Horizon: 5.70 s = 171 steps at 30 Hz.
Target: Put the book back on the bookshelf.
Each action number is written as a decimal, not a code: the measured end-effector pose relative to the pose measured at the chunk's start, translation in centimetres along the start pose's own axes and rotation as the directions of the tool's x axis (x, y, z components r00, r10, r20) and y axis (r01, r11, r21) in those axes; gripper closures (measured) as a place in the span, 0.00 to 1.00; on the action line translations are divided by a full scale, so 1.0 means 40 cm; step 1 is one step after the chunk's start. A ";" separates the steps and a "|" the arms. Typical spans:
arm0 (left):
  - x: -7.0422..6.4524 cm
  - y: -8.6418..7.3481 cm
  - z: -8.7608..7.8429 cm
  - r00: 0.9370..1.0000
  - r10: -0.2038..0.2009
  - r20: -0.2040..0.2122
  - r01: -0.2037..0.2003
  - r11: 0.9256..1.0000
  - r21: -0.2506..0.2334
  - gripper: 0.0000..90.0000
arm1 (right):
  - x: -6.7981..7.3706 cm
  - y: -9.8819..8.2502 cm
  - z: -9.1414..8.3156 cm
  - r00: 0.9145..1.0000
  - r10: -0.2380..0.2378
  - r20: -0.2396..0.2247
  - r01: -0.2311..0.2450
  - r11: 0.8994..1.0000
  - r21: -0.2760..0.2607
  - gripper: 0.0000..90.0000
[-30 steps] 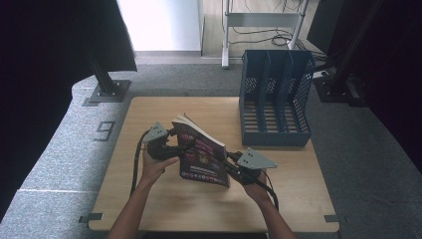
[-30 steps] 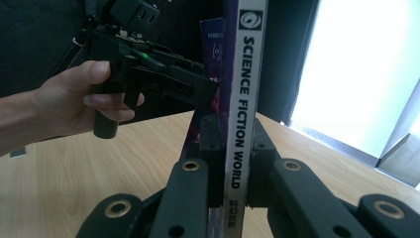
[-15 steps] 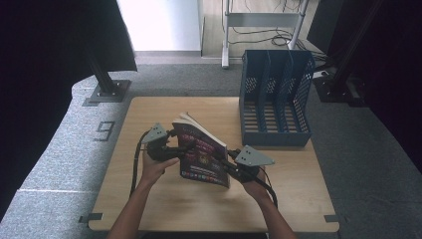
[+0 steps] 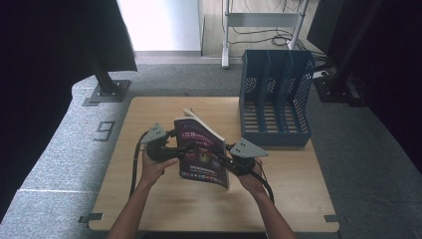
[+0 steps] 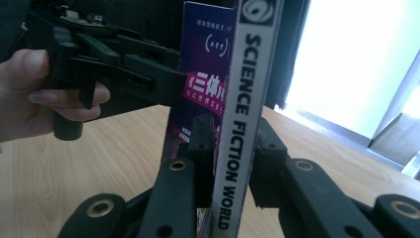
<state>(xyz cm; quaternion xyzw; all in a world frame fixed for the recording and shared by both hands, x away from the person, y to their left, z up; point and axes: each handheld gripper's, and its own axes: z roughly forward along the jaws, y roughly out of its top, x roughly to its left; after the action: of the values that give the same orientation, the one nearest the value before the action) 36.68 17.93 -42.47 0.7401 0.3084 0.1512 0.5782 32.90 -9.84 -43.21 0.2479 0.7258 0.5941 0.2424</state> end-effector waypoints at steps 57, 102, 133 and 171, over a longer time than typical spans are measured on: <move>-0.009 0.019 -0.017 0.999 -0.025 0.024 0.027 0.997 -0.072 0.24 | 0.007 0.014 0.017 1.000 -0.007 0.010 0.008 0.999 -0.034 0.90; 0.003 -0.150 -0.070 0.986 -0.072 -0.148 0.086 0.992 0.090 0.26 | -0.027 0.024 -0.041 0.989 0.080 0.126 -0.069 0.993 -0.093 0.91; 0.004 -0.178 -0.086 0.986 -0.087 -0.145 0.104 0.988 0.114 0.27 | -0.056 0.051 -0.098 0.975 0.110 0.193 -0.085 0.987 -0.137 0.91; 0.010 -0.176 -0.097 0.984 -0.114 -0.135 0.129 0.986 0.102 0.27 | -0.101 0.101 -0.126 0.961 0.112 0.254 -0.070 0.983 -0.170 0.91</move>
<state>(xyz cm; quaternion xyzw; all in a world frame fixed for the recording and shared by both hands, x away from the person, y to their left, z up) 32.74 22.15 -48.09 0.7394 0.3976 0.1457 0.5235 33.00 -15.52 -38.13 0.3374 0.6254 0.6226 0.3278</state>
